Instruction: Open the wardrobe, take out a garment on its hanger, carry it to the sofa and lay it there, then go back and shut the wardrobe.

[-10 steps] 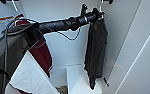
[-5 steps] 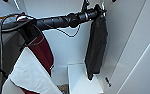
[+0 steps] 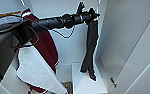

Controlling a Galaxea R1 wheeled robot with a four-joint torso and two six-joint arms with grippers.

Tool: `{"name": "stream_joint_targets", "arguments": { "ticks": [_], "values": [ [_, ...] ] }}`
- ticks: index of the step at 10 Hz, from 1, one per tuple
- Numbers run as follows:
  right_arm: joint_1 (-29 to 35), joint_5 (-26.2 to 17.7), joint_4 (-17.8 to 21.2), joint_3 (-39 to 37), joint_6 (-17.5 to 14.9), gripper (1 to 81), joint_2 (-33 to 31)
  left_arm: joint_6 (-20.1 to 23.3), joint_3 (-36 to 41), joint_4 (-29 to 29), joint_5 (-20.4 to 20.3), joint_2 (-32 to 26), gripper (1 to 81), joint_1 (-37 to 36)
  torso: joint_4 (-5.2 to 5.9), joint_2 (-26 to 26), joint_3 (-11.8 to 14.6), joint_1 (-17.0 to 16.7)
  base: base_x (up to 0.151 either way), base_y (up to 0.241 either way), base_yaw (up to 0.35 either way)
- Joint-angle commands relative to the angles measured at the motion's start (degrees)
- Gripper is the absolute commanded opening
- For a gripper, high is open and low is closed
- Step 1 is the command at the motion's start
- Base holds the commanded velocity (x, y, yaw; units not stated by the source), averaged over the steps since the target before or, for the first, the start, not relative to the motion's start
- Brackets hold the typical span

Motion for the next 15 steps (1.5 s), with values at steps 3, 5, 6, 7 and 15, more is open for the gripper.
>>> {"name": "stream_joint_targets", "arguments": {
  "ticks": [3, 5, 6, 7, 15],
  "values": [
    [0.5, -2.8, -0.6, 0.4, -0.2, 81.1, 0.6, 1.2, 0.6, 1.9, -1.3, -0.2, 1.0, -11.7, -0.02, 0.0, 8.5, 0.0, 0.0, 0.0, 0.0],
    [0.6, -2.9, -0.6, 0.3, -0.2, 81.1, 0.5, 1.2, 1.0, 1.9, -1.2, -0.6, 1.0, -11.1, -0.02, 0.0, 6.1, -0.1, 0.0, 0.0, 0.0],
    [0.6, -2.8, -0.6, 0.4, -0.2, 81.1, 0.6, 1.2, 1.1, 1.9, -1.2, -0.7, 1.0, -10.8, 5.17, -0.1, 6.6, -0.1, 0.0, 0.0, 0.0],
    [0.6, -2.9, -0.7, 0.5, -0.2, 81.1, 0.6, 1.2, 1.2, 2.0, -1.2, -0.8, 1.0, -10.4, 5.68, -0.1, 7.1, -0.1, 0.0, 0.0, 0.0],
    [1.0, -2.9, -0.6, 0.6, -0.1, 81.1, 0.6, 1.3, 8.4, 3.6, -1.4, -2.6, 1.0, -5.4, 5.98, -0.1, 7.4, -0.1, 0.0, 0.0, 0.0]
  ]
}}
